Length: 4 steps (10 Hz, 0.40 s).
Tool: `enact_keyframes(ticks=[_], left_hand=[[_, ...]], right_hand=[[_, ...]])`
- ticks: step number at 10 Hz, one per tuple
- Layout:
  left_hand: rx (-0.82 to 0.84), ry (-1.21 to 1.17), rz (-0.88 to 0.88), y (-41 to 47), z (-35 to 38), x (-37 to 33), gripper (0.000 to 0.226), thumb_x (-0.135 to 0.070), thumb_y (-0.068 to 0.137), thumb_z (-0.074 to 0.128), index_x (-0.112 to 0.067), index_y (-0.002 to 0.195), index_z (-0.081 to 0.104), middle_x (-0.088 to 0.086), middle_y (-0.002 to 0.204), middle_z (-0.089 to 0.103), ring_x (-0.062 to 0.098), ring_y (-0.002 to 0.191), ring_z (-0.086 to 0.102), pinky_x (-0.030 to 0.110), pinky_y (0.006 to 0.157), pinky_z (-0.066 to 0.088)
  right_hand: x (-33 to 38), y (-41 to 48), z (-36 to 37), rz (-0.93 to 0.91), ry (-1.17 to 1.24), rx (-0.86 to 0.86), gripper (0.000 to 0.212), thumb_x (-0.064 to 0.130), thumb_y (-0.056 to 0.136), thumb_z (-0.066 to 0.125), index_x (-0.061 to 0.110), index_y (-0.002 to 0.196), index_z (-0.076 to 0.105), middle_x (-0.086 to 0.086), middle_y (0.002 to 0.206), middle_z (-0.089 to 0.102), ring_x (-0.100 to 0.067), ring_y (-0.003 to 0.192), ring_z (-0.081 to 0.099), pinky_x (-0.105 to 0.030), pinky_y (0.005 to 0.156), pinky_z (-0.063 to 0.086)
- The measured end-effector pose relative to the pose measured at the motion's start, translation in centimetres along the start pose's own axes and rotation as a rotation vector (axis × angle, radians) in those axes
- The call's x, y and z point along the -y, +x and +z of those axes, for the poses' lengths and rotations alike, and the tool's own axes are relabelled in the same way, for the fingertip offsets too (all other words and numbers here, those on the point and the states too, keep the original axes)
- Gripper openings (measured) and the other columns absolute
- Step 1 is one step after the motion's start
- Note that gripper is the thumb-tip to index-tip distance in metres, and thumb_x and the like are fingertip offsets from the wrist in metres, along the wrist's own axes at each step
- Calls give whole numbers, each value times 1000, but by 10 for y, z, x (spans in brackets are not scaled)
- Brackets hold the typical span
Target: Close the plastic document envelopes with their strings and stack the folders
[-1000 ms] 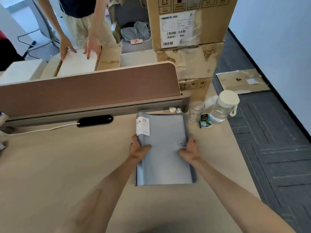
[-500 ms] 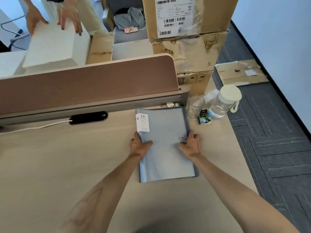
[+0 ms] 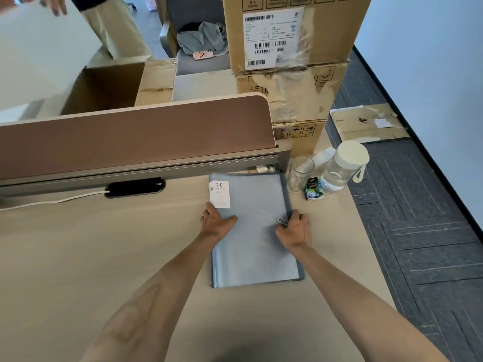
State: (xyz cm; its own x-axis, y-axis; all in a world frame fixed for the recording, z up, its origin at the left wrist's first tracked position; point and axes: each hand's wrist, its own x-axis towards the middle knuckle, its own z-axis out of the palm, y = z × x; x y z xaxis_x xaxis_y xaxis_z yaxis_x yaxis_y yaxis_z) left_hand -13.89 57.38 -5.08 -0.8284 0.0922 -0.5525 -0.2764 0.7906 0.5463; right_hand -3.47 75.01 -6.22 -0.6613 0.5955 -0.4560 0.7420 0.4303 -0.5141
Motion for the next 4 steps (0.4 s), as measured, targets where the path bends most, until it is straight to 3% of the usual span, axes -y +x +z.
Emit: enact_keyframes(ticks=[1,3,4], left_hand=[[27,-26,9,-1,-5,2,86,-41,77,63,-13,143,16,10,147,32,32,136,28,44,109,33],[54,-67,68,-10,-16,11,93,-43,73,67,-17,147,17,7,149,34,30,134,38,44,109,37],[3,-93,126,-17,-17,19,68,-39,81,57,-22,141,31,6,144,44,27,125,47,41,104,43]], right_hand=[[-2,-4,-5,10,5,11,45,26,79,54,7,119,46,-18,126,46,-36,118,41,-43,97,39],[-6,-12,-18,29,-13,30,46,30,81,54,8,122,49,-18,128,47,-36,119,42,-43,99,39],[-5,-19,-19,-29,-21,3,47,27,82,52,8,125,49,-18,130,46,-35,121,41,-42,100,38]])
